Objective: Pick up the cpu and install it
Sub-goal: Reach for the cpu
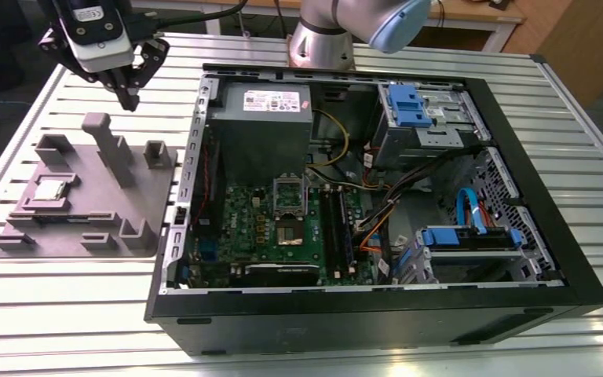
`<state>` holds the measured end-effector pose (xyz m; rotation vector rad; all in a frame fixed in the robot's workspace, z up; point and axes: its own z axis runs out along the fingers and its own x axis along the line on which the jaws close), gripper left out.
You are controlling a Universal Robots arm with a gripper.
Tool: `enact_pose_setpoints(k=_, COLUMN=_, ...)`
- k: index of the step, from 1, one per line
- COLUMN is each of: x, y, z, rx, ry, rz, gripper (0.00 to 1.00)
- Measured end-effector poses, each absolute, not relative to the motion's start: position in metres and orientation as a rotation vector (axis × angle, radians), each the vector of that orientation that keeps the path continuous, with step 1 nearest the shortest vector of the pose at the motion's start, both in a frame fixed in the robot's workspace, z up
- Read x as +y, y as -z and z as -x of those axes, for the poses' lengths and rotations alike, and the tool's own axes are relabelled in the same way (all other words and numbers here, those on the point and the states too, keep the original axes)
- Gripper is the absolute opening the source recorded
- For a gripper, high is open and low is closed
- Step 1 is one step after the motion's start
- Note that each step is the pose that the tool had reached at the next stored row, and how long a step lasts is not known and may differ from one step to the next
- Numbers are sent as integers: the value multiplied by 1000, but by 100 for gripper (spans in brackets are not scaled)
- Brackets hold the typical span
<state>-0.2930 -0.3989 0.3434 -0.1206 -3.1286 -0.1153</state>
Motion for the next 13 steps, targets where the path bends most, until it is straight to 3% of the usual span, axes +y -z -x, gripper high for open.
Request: enact_pose_setpoints(k=13, x=-399, y=-343, z=297, rx=-3129, ry=115, rz=121, gripper=10)
